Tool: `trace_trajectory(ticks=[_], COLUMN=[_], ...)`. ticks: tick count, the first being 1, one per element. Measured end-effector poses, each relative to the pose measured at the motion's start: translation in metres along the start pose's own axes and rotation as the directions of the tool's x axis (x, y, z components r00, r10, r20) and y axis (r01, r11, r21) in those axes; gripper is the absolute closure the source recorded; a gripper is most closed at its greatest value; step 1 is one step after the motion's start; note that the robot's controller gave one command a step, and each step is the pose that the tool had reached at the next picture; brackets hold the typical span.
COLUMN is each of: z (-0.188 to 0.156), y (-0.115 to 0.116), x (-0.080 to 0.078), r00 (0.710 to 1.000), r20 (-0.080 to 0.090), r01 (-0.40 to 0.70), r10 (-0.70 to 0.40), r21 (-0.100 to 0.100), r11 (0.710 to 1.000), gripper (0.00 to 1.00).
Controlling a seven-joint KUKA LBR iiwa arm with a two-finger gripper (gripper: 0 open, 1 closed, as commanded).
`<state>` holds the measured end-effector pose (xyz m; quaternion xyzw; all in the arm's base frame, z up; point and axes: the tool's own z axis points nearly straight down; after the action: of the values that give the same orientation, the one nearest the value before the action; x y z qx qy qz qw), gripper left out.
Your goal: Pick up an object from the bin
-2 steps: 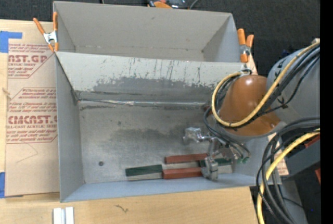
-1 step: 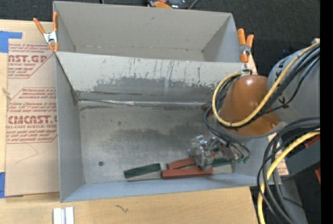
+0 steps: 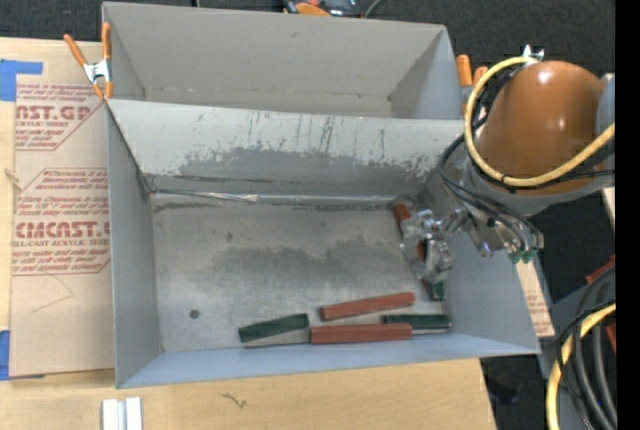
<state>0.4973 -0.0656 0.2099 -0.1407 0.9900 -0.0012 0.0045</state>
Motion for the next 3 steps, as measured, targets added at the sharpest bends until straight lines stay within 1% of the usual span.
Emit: trace_trajectory(ticks=[1, 2, 3], z=[0.005, 0.136, 0.132], y=[0.001, 0.011, 0.01], x=[0.001, 0.009, 0.007], r00=[1.0, 0.986, 0.987], r20=[-0.006, -0.002, 0.002], r01=[0.001, 0.165, 0.162], r10=[-0.001, -0.165, -0.162], r21=[-0.004, -0.005, -0.002], r11=[1.0, 0.986, 0.987], gripper=[0.0, 0.0, 1.0])
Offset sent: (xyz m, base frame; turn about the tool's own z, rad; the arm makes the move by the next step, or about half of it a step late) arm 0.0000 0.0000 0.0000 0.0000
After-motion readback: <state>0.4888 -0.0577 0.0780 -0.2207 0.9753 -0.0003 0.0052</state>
